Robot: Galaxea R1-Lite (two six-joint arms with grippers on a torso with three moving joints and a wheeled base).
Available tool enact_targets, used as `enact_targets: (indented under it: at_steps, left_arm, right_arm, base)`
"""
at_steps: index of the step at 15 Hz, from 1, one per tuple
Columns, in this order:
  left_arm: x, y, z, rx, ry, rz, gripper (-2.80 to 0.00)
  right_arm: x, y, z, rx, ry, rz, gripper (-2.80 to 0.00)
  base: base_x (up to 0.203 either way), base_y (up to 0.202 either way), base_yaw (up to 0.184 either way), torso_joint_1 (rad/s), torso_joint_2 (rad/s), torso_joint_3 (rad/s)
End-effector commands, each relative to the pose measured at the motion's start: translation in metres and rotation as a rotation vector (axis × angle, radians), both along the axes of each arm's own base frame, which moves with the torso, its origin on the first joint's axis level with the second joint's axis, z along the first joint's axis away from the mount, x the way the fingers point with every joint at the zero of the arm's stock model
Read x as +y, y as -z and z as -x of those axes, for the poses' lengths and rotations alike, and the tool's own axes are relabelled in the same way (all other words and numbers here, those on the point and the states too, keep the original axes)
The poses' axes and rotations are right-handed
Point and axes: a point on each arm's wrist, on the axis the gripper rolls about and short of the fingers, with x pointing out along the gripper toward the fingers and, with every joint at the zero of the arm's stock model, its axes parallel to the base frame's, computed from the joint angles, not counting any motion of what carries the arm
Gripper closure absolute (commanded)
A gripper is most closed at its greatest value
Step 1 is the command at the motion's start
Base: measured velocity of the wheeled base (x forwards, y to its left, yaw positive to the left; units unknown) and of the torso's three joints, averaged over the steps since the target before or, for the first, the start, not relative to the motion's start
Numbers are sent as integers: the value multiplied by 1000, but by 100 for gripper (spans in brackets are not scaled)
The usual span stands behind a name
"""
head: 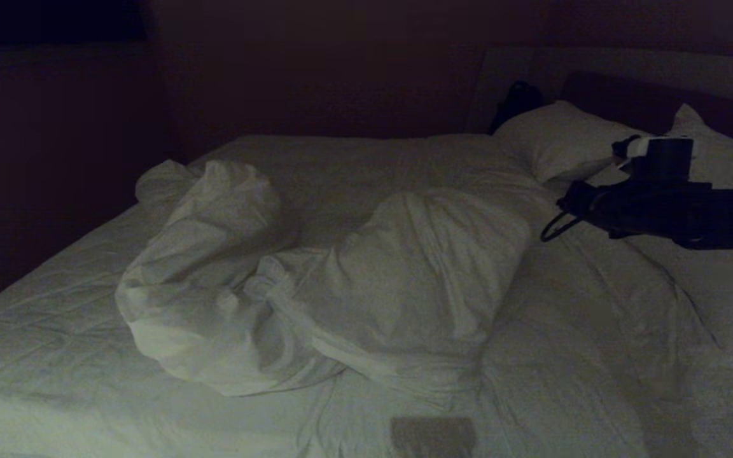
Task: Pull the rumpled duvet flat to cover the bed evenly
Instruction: Hold the folded corner of the quilt
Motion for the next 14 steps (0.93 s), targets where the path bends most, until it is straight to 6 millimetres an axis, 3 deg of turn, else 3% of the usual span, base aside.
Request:
enact_targets:
  at_steps: [1,14]
  left_arm:
    - [0,0,0,0,0,0,0]
    - [0,0,0,0,0,0,0]
  right_arm:
    - [1,15,-10,80,-52,-100,0]
    - [-8,49,-26,179,-172,-213,0]
  base:
    - [0,0,0,0,0,0]
    - [0,0,0,0,0,0]
